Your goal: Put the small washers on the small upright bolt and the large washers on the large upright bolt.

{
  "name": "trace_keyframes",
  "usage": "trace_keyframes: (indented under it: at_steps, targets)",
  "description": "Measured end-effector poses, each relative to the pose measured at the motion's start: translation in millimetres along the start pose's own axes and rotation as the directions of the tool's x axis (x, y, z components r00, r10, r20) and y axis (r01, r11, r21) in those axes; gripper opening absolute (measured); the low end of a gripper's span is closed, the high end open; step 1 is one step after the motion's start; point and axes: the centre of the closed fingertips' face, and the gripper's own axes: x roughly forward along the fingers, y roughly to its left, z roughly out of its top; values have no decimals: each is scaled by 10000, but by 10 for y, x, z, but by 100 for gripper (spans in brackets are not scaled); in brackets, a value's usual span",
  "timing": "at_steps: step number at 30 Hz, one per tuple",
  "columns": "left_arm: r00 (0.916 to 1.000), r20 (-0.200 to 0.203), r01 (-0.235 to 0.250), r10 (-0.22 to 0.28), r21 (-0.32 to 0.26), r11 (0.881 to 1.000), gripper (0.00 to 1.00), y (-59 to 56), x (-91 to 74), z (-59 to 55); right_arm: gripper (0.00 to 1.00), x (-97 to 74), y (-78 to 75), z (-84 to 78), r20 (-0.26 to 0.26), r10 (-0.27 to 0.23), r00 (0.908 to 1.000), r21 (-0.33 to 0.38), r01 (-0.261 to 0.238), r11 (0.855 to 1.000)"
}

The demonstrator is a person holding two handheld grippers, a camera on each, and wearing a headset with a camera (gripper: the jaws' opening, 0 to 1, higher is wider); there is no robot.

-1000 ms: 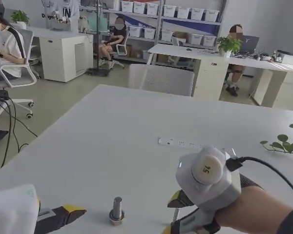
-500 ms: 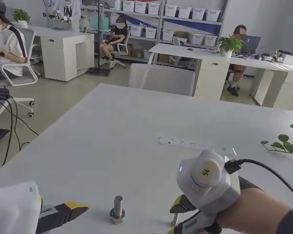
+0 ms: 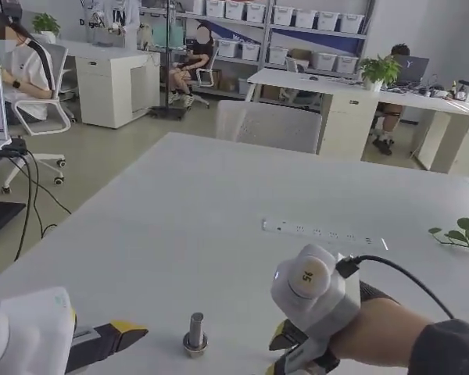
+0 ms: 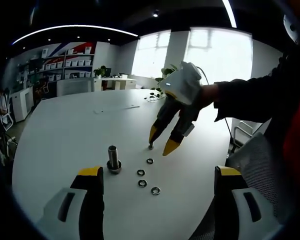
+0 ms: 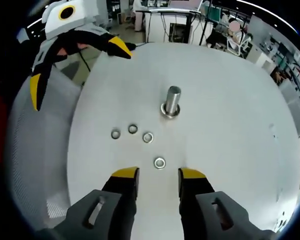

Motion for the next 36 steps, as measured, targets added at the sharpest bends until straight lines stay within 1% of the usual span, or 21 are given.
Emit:
trace_keyframes:
  at_steps: [4,7,14,20,26,36]
  targets:
    - [10000,-8,-10,10,-12,10000,92,3,-2,-4,31,88,4,-1,-248,138,9996,-104,-140,9998]
    - [10000,-3,-11,11,-15,10000,92,2,-4,-5,29,126,12,14,-313,227,9993,-152,-232,9996]
    - [10000,9,-12,12,-36,10000,92,3,-12,-11,25,233,18,7,-696,396,9968,-395,-424,9983]
    - [10000,41,6,-6,-76,10000,91,5,-16,-11,22,313,2,-22,-1021,382,9940,-647,-450,9969]
    - [10000,27,25,-24,-97,10000,91,11,-13,-20,20,358,-19,-63,-1260,334,9915,-818,-440,9957]
    - [10000,72,0,1,-118,9999,91,17,-12,-16,18,388,-2,-77,-1352,371,9901,-934,-500,9944]
